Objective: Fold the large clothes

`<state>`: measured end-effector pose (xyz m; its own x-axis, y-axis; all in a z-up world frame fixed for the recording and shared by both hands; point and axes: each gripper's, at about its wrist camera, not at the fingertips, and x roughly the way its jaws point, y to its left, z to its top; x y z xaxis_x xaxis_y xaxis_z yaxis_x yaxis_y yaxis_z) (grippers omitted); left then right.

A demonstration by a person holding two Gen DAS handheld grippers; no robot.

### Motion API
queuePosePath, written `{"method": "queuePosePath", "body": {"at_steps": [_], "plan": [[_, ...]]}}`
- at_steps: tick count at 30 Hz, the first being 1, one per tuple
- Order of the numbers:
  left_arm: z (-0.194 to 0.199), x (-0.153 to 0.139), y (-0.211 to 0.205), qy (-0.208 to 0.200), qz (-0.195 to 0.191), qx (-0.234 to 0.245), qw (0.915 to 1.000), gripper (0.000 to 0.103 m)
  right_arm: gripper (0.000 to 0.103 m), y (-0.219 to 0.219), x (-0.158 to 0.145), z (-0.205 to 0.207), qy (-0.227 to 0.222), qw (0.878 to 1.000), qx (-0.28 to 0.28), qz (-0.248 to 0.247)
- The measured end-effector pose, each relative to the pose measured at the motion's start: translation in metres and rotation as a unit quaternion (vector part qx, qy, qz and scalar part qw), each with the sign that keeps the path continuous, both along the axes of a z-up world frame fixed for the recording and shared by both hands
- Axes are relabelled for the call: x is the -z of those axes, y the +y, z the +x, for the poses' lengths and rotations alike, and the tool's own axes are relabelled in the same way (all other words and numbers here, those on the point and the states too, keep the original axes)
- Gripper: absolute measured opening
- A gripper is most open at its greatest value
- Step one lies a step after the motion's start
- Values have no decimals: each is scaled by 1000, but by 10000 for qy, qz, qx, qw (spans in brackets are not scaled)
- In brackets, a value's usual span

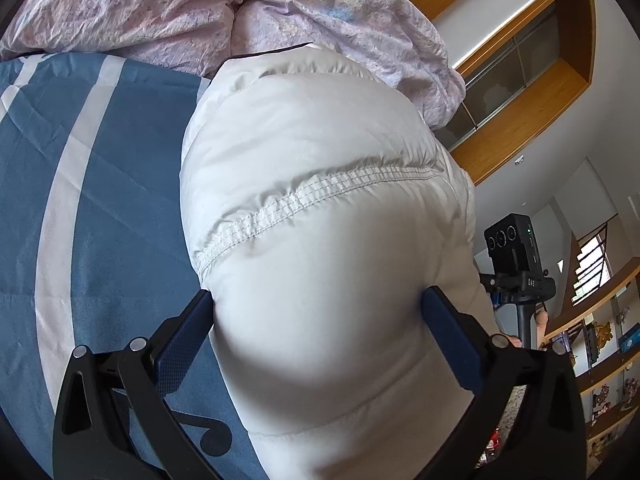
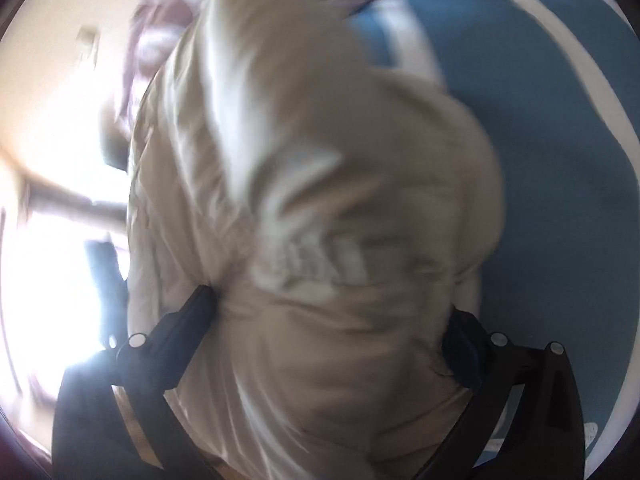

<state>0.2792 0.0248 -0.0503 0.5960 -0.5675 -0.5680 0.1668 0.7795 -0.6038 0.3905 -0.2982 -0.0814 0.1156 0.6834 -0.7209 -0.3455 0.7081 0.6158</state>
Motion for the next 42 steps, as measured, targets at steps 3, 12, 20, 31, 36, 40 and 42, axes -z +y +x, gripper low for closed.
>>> {"method": "queuePosePath", "body": {"at_steps": [3,12,20,31,36,40,42], "plan": [[4,3,2,34,-80,62,9999,102,101,1,5,6,130,9999,-23,85],[-3,-2,-8,-313,-112,91,9994,89,85,1,6,-4,-404,9955,-136,842],[-6,-26,8,-660,-130,-15,9977,76,60,14,-10,-7,-744,9893,-286,1219],[-12,-52,89,-950,157,-862,9916,76,60,128,-44,33,-1057,9852,-804,1083],[-7,-49,128,-884,327,-1212,9881,76,60,179,-46,53,-1067,9850,-955,967],[-7,-47,149,-829,339,-1366,9866,76,59,206,-50,63,-1148,9844,-1015,864],[-8,-44,155,-818,321,-1415,9860,76,59,215,-50,68,-1183,9843,-1012,828]]}}
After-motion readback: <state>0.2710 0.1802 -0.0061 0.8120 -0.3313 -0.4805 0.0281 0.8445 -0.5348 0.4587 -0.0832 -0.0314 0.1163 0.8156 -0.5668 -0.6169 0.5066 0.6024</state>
